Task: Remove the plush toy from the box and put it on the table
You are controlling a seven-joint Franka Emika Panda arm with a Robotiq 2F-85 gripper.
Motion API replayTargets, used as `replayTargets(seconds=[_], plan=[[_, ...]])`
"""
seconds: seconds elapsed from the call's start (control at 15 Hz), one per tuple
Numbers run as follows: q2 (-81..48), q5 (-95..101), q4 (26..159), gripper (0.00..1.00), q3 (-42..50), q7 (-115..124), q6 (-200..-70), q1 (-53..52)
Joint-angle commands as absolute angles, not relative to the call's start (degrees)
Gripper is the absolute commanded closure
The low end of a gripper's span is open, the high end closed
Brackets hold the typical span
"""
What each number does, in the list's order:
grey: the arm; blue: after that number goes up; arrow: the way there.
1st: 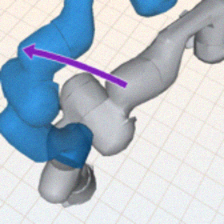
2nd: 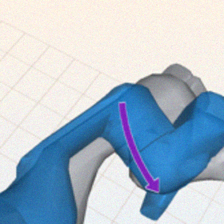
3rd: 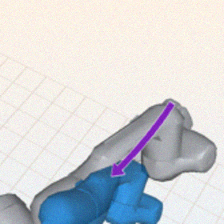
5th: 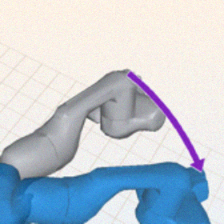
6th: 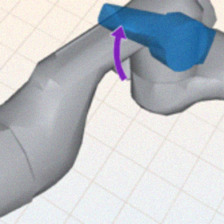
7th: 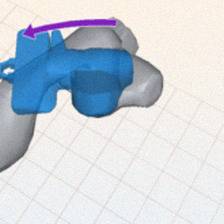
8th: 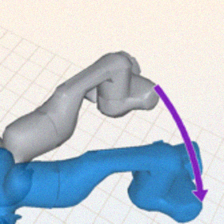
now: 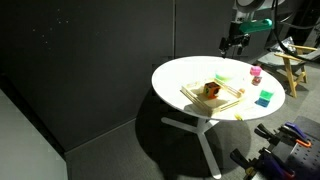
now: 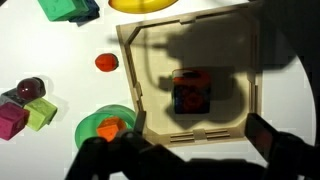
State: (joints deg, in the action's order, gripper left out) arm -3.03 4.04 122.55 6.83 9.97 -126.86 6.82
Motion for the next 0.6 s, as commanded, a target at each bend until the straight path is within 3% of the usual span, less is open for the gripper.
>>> replayTargets(seconds=[0.0, 0.53], plan=[[-4.04, 3.73, 121.61, 0.00, 6.92, 9.81, -126.61, 6.75], [-11.36, 3.88, 118.28, 0.00, 7.12, 10.51, -127.85, 6.61]])
